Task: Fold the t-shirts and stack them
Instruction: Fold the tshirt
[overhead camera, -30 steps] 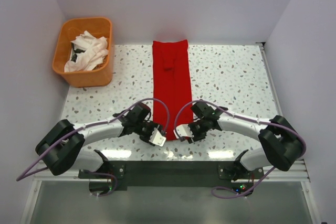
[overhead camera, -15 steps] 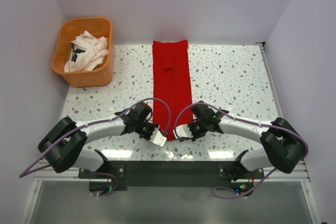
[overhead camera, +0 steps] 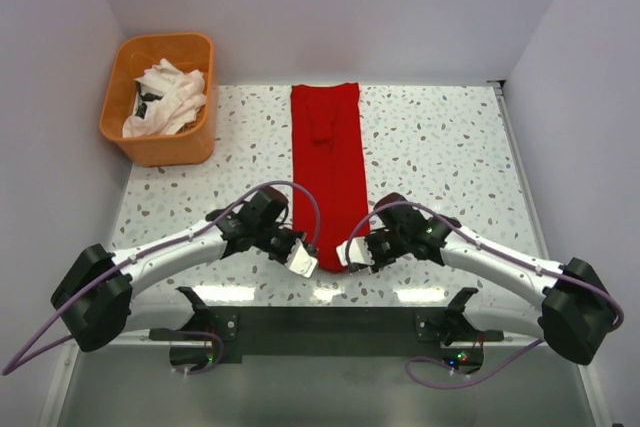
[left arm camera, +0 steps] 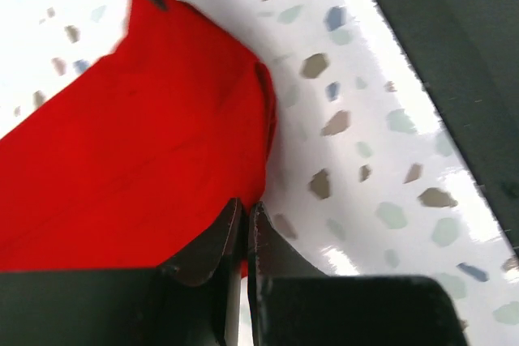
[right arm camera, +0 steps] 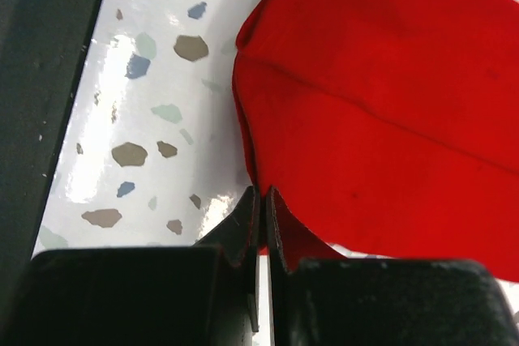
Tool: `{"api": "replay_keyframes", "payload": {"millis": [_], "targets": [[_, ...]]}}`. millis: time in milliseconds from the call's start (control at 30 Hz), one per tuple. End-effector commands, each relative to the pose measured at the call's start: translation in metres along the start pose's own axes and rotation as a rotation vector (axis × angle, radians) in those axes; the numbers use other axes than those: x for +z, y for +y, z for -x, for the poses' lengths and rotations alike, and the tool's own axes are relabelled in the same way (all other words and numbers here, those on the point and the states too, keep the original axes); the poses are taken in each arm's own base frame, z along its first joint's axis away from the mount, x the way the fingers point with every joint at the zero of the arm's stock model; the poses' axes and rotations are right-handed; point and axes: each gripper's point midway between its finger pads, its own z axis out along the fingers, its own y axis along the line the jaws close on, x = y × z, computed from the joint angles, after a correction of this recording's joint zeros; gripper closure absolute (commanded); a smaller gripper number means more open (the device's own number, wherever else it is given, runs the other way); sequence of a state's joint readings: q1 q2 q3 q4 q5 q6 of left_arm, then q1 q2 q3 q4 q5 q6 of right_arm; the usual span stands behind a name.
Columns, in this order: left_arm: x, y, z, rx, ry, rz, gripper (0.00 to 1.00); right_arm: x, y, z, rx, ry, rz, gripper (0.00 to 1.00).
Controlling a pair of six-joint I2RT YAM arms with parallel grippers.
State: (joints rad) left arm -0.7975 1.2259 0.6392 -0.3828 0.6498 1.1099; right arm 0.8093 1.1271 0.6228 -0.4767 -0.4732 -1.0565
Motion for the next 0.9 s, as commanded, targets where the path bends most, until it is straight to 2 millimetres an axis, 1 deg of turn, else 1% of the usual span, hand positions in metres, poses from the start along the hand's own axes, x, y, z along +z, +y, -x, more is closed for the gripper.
{"api": "replay_keyframes", "payload": {"millis": [0,33,67,100,133,167,200,233,267,300,333,367,400,433,467,500,533,567,600,633,667,700,733,767,800,867], "targets": [[-0.020,0.035,0.011,0.009,-0.038,0.073,1.00,-0.005,-0.020,0.010,0.032,-0.047,-0.008,1.00],[-0.020,0.037,0.004,0.004,-0.025,0.063,1.00,-0.007,-0.030,0.005,0.041,-0.044,-0.029,1.00],[-0.028,0.053,0.001,0.023,-0.021,0.099,1.00,-0.007,-0.042,0.006,0.023,-0.048,-0.038,1.00],[-0.031,0.062,-0.002,0.029,-0.017,0.116,1.00,-0.008,-0.051,0.005,0.021,-0.050,-0.049,1.00],[-0.035,0.077,-0.008,0.027,-0.010,0.140,1.00,-0.010,-0.062,-0.002,0.038,-0.045,-0.067,1.00],[-0.036,0.084,-0.012,0.055,-0.005,0.141,1.00,-0.016,-0.081,0.004,0.016,-0.059,-0.095,1.00],[-0.037,0.088,-0.016,0.053,-0.003,0.134,1.00,-0.010,-0.087,-0.003,0.031,-0.050,-0.076,1.00],[-0.040,0.103,-0.025,0.037,0.003,0.143,1.00,-0.014,-0.098,-0.011,0.046,-0.043,-0.091,1.00],[-0.040,0.110,-0.029,0.042,0.003,0.144,1.00,-0.019,-0.115,-0.006,0.016,-0.051,-0.109,1.00],[-0.043,0.127,-0.041,0.027,0.013,0.163,1.00,-0.013,-0.121,-0.021,0.047,-0.033,-0.093,1.00],[-0.045,0.136,-0.046,0.023,0.016,0.174,1.00,-0.012,-0.129,-0.024,0.049,-0.032,-0.096,1.00],[-0.046,0.144,-0.052,0.024,0.021,0.180,1.00,-0.015,-0.145,-0.023,0.040,-0.034,-0.116,1.00],[-0.041,0.148,-0.065,-0.001,0.029,0.166,1.00,-0.008,-0.149,-0.031,0.059,-0.029,-0.098,1.00],[-0.052,0.168,-0.070,0.008,0.039,0.200,1.00,-0.010,-0.158,-0.038,0.067,-0.021,-0.110,1.00],[-0.053,0.175,-0.076,0.013,0.041,0.199,1.00,-0.015,-0.175,-0.036,0.055,-0.027,-0.141,1.00],[-0.047,0.176,-0.089,-0.020,0.043,0.174,1.00,-0.018,-0.185,-0.040,0.063,-0.027,-0.155,1.00],[-0.059,0.195,-0.092,-0.010,0.047,0.208,1.00,-0.010,-0.189,-0.049,0.079,-0.022,-0.139,1.00],[-0.060,0.200,-0.097,-0.006,0.050,0.206,1.00,-0.015,-0.204,-0.048,0.063,-0.022,-0.156,1.00],[-0.062,0.212,-0.106,-0.012,0.053,0.216,1.00,-0.015,-0.211,-0.053,0.070,-0.021,-0.158,1.00],[-0.062,0.217,-0.110,-0.017,0.054,0.219,1.00,-0.007,-0.214,-0.060,0.084,-0.018,-0.142,1.00],[-0.062,0.222,-0.113,-0.012,0.051,0.223,1.00,-0.011,-0.229,-0.060,0.067,-0.020,-0.162,1.00],[-0.056,0.222,-0.123,-0.035,0.054,0.205,1.00,-0.009,-0.234,-0.062,0.066,-0.018,-0.162,1.00],[-0.062,0.234,-0.124,-0.021,0.056,0.227,1.00,-0.010,-0.239,-0.066,0.071,-0.016,-0.167,1.00],[-0.062,0.236,-0.128,-0.023,0.058,0.228,1.00,-0.006,-0.249,-0.070,0.072,-0.015,-0.167,1.00],[-0.063,0.242,-0.135,-0.022,0.062,0.233,1.00,-0.007,-0.254,-0.074,0.080,-0.013,-0.171,1.00],[-0.063,0.247,-0.144,-0.004,0.075,0.238,1.00,-0.004,-0.263,-0.082,0.096,-0.006,-0.168,1.00]]}}
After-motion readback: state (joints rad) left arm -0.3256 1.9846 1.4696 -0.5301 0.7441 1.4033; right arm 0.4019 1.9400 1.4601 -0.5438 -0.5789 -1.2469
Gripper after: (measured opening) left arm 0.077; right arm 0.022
